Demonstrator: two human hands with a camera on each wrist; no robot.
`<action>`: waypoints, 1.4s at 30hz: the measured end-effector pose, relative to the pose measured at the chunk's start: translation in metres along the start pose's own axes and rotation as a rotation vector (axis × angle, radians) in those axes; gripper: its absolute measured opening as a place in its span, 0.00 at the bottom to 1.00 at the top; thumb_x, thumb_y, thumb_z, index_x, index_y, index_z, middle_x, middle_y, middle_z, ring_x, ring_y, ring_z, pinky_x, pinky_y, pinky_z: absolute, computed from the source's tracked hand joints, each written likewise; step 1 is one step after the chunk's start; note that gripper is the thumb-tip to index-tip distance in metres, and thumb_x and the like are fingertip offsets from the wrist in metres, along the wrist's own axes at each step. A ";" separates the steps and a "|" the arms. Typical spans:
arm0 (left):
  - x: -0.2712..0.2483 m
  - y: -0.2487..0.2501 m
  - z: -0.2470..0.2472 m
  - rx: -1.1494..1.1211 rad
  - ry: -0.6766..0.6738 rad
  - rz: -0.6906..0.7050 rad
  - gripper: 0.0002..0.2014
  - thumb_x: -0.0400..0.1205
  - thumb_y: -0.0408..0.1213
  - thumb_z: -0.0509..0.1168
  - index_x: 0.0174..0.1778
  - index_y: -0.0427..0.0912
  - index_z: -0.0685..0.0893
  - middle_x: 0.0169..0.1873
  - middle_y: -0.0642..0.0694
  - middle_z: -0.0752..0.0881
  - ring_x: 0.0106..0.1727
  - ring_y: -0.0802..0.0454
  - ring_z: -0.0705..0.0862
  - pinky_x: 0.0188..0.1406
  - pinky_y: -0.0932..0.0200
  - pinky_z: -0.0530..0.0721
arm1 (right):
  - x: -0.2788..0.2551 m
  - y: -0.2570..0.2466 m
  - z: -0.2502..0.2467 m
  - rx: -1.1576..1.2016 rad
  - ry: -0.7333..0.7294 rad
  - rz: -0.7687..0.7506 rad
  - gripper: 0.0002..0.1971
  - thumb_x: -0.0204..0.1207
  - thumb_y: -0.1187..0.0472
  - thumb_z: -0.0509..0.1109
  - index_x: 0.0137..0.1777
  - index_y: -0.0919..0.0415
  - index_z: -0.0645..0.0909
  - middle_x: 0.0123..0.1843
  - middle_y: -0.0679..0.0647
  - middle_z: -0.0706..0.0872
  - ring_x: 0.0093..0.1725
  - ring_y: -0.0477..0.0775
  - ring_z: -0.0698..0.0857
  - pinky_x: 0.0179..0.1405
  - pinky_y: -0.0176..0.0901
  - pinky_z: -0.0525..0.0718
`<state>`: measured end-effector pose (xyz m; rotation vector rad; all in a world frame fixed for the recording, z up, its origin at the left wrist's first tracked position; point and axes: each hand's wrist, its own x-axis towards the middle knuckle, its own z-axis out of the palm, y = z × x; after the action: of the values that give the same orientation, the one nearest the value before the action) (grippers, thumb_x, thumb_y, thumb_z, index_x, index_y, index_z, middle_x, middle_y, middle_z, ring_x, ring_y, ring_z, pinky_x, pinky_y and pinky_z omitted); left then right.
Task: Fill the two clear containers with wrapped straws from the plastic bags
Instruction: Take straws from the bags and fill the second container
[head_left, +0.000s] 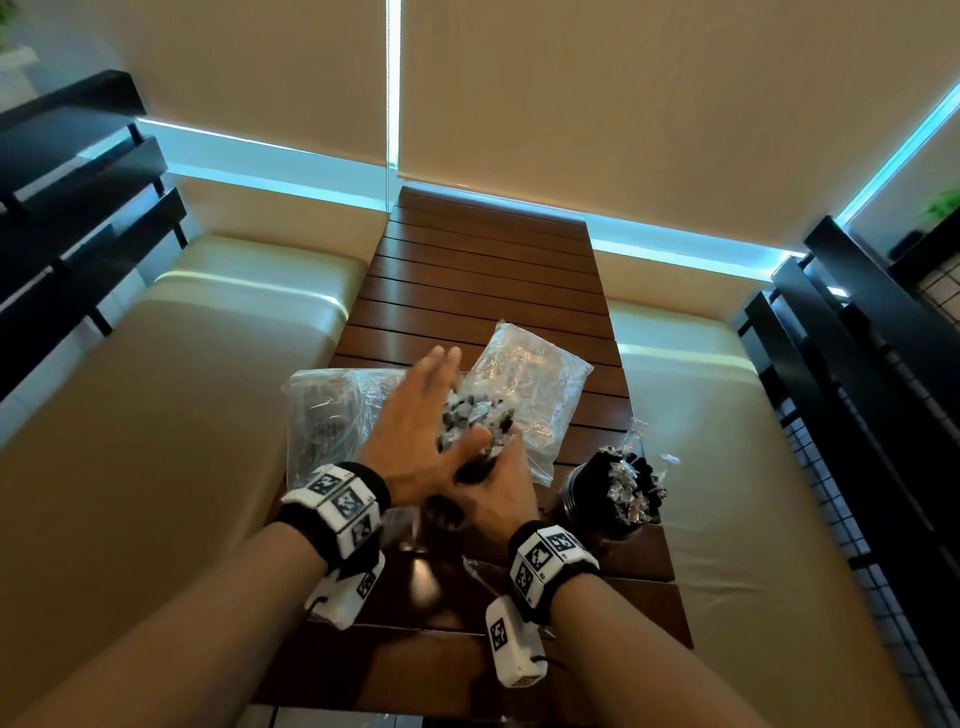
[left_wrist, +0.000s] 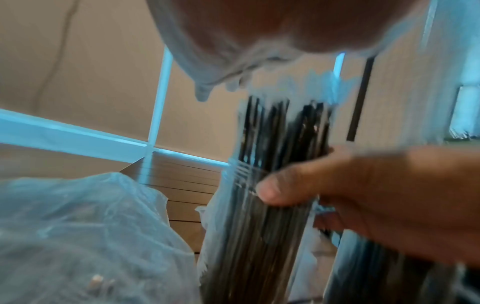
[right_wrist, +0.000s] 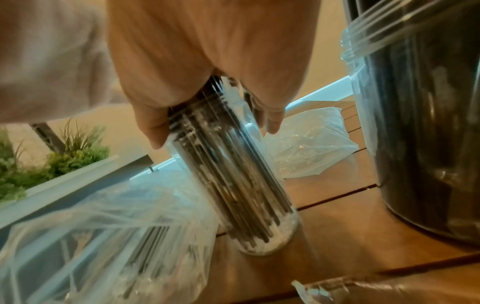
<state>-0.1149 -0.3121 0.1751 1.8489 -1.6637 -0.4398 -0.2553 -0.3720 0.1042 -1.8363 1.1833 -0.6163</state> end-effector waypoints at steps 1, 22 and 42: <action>-0.002 -0.003 -0.011 -0.154 0.055 -0.059 0.46 0.75 0.73 0.50 0.85 0.54 0.49 0.84 0.50 0.54 0.84 0.52 0.55 0.80 0.45 0.57 | 0.000 -0.006 -0.005 0.033 0.044 0.000 0.55 0.52 0.39 0.85 0.77 0.48 0.60 0.71 0.48 0.73 0.71 0.53 0.76 0.71 0.53 0.79; -0.037 -0.072 -0.060 0.247 -0.072 -0.355 0.16 0.75 0.25 0.62 0.50 0.49 0.87 0.46 0.45 0.88 0.50 0.43 0.86 0.51 0.49 0.85 | -0.035 -0.093 0.054 -0.607 -0.603 -0.428 0.27 0.70 0.41 0.54 0.47 0.59 0.88 0.42 0.58 0.90 0.41 0.60 0.88 0.41 0.45 0.86; -0.058 -0.047 -0.064 0.133 -0.089 -0.321 0.20 0.80 0.25 0.62 0.63 0.49 0.87 0.58 0.48 0.88 0.56 0.53 0.85 0.55 0.64 0.79 | 0.000 -0.067 0.117 -0.862 -0.618 0.088 0.20 0.84 0.51 0.62 0.67 0.66 0.78 0.65 0.61 0.81 0.68 0.59 0.79 0.69 0.49 0.75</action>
<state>-0.0485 -0.2409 0.1851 2.2366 -1.4851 -0.5626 -0.1343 -0.3132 0.1006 -2.3837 1.1520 0.5997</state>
